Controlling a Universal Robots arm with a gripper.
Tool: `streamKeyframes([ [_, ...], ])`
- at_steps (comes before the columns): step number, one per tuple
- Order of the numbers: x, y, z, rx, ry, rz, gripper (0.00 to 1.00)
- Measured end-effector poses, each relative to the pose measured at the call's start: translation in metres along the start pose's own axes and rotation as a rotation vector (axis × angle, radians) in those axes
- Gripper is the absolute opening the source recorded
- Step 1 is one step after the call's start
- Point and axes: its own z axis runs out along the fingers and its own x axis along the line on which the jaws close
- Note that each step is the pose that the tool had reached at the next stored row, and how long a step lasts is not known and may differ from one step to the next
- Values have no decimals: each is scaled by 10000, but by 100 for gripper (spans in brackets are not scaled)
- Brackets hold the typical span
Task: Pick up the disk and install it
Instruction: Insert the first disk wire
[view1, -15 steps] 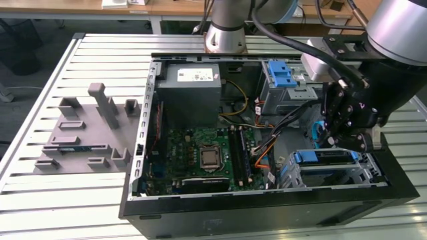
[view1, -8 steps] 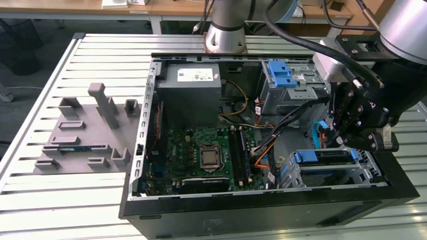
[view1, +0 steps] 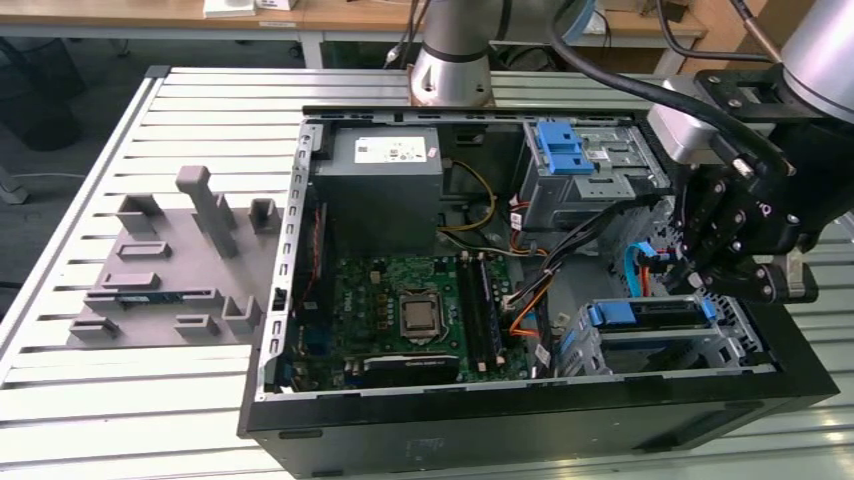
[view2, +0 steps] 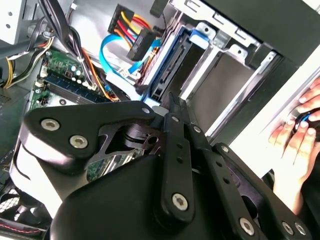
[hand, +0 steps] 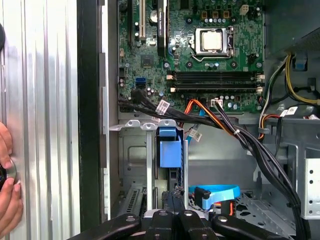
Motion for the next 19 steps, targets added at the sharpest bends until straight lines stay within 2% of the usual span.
streamKeyframes([
  [8,-2,-78,1,0,1,0,11],
  [19,-26,-142,2,0,-1,0,11],
])
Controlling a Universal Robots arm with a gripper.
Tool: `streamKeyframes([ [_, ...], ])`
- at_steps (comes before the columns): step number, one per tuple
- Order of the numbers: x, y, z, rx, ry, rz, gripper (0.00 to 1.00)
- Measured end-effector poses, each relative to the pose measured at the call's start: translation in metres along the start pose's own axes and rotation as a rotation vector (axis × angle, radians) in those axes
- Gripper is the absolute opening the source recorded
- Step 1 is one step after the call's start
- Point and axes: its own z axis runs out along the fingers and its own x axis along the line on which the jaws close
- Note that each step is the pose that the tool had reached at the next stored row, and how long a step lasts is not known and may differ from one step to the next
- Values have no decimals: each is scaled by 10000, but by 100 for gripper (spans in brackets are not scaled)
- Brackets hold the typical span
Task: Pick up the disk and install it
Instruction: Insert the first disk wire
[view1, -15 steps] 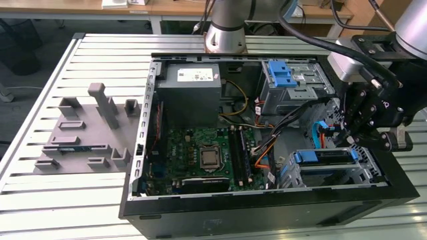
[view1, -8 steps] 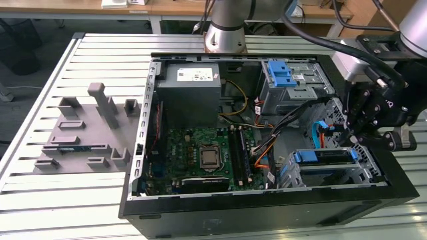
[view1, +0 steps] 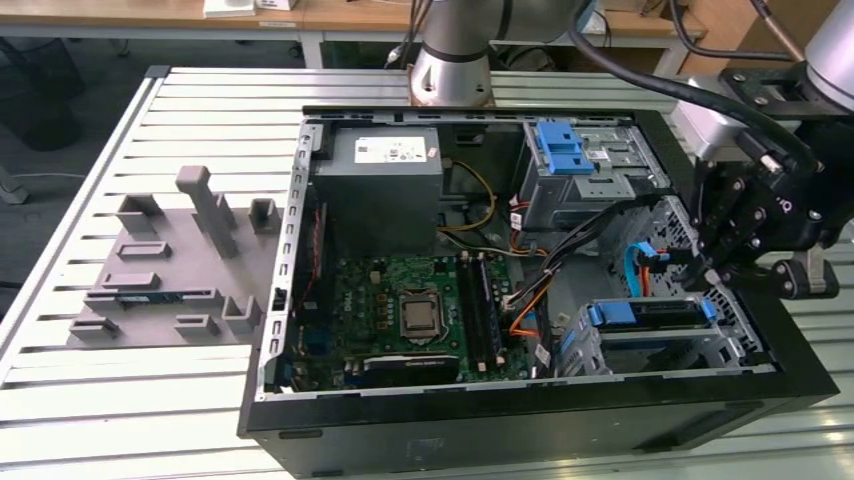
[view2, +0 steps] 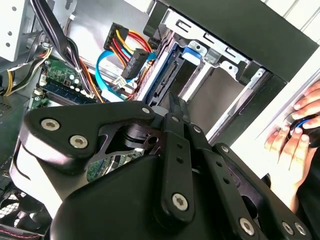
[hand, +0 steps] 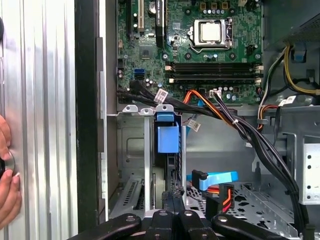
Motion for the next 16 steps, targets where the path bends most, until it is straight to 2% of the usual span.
streamKeyframes([
  [9,-36,-49,0,0,2,0,11],
  [16,-113,-56,1,0,0,1,11],
])
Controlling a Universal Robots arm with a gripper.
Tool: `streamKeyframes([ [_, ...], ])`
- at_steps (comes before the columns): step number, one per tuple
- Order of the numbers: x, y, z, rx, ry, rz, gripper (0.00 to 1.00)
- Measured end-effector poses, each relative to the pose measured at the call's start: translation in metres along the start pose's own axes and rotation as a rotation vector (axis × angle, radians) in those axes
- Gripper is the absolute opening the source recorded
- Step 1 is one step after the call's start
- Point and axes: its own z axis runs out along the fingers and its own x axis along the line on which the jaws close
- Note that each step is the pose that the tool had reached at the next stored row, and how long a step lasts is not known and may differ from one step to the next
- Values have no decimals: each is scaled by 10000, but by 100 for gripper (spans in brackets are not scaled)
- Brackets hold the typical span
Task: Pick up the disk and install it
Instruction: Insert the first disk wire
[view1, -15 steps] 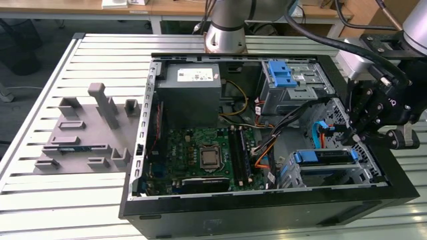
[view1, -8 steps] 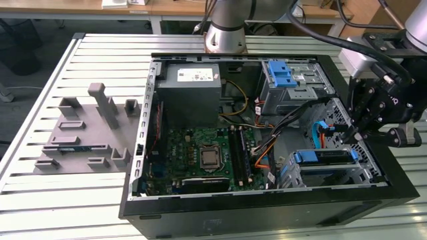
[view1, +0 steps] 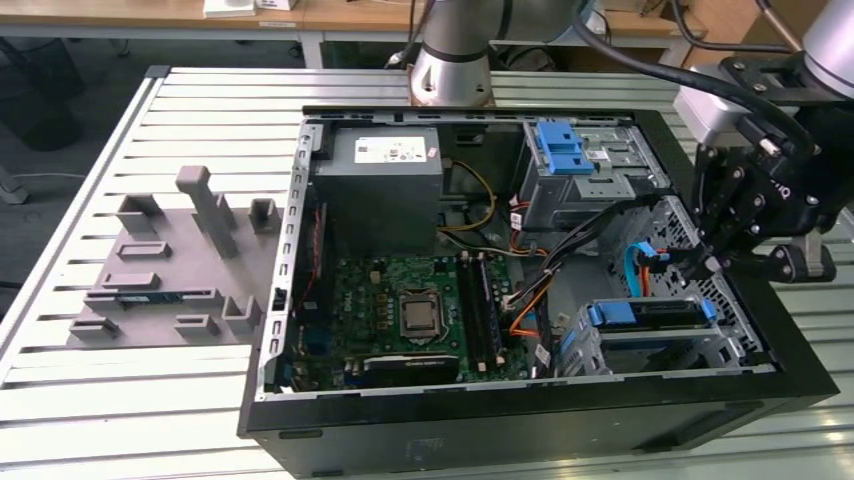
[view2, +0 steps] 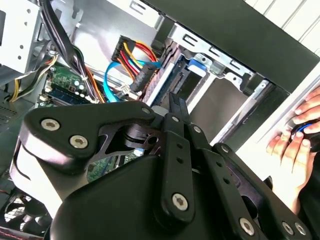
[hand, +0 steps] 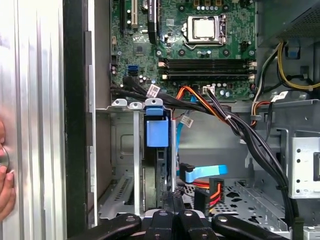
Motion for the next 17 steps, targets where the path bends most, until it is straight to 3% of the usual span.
streamKeyframes([
  [12,-175,4,0,-1,4,229,11],
  [17,-198,5,1,0,4,228,11],
])
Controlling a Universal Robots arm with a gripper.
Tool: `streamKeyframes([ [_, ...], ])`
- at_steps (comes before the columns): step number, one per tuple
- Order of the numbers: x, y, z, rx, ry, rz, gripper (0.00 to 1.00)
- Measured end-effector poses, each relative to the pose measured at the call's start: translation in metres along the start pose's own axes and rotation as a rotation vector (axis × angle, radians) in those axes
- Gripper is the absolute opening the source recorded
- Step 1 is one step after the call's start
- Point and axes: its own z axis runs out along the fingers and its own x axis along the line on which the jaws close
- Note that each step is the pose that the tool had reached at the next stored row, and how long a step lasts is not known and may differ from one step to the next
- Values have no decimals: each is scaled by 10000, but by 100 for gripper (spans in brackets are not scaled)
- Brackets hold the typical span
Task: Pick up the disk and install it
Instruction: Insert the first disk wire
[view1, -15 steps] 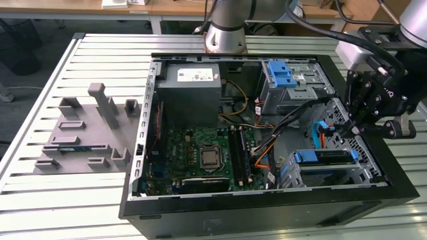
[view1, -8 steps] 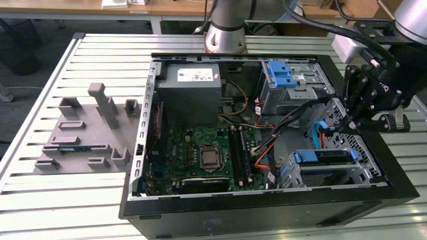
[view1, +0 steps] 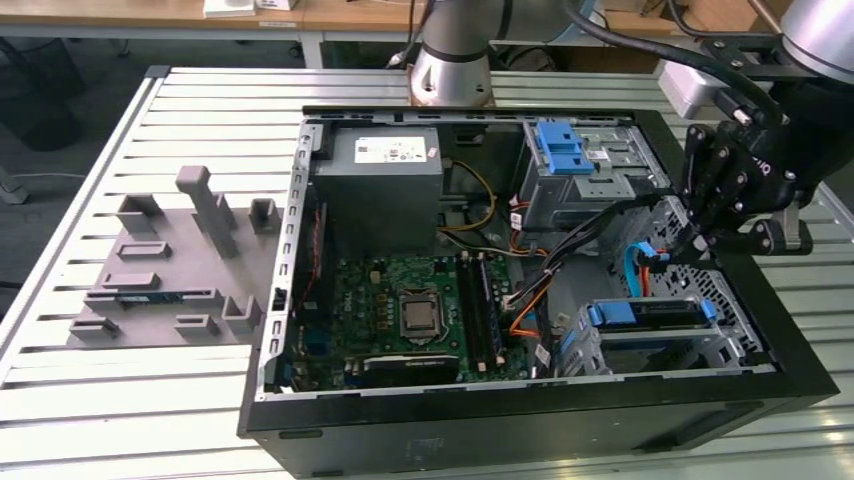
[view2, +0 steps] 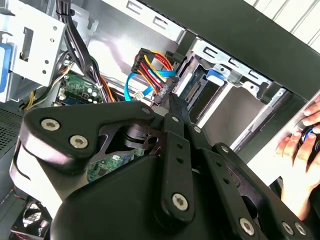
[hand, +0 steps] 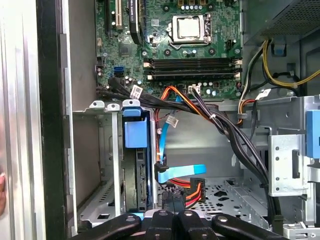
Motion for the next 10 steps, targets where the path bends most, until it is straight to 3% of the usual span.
streamKeyframes([
  [5,-28,2,0,1,26,0,11],
  [8,-54,3,0,12,245,-2,11],
  [9,-69,4,0,19,368,-4,11],
  [10,-87,4,1,27,541,-6,11],
])
